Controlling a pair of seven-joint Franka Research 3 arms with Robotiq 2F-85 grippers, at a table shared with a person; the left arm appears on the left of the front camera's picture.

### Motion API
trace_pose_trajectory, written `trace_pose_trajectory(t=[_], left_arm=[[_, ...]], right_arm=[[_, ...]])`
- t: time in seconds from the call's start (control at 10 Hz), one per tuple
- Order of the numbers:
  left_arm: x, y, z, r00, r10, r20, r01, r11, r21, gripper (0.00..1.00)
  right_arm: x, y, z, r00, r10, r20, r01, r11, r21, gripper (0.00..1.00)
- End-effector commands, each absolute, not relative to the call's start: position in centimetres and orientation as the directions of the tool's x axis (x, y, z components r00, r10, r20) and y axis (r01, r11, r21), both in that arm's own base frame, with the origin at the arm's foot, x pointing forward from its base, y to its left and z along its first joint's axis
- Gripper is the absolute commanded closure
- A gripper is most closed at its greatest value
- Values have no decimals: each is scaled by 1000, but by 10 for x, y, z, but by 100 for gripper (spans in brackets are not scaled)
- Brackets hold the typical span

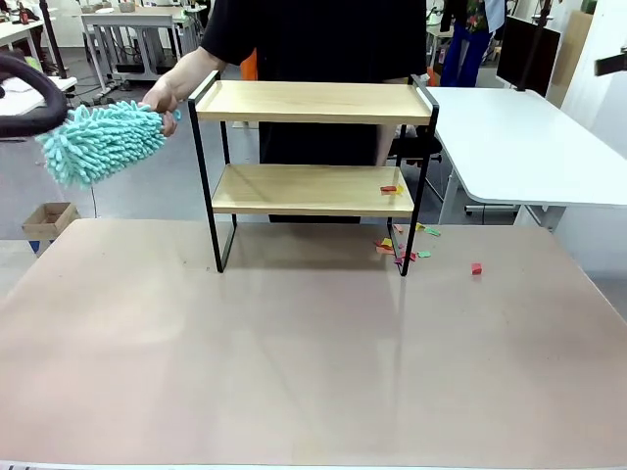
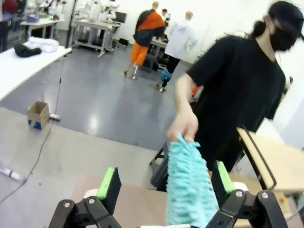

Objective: Clean the shelf.
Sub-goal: Hand the Duster back to the human.

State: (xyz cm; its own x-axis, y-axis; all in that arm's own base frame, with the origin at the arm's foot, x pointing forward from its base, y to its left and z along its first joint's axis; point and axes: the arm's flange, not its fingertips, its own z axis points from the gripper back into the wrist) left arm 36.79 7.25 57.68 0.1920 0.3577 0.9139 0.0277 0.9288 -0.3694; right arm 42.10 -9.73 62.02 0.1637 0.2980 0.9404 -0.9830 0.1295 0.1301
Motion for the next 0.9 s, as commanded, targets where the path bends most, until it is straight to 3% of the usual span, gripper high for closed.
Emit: trace_pose_trajectory(t=[0.0, 0.3, 0.8], left_arm=[[362, 130, 621, 202, 490, 848, -14, 867, -498, 0], [350, 179, 617, 171, 580, 797, -52, 813, -580, 0], [365, 173, 591, 164, 559, 813, -67, 829, -556, 0]], right_arm=[[417, -97, 620, 155, 309, 938, -985, 124, 122, 0], [417, -97, 620, 155, 309, 938, -985, 124, 122, 0], [417, -97, 620, 155, 309, 938, -985, 124, 122, 0]])
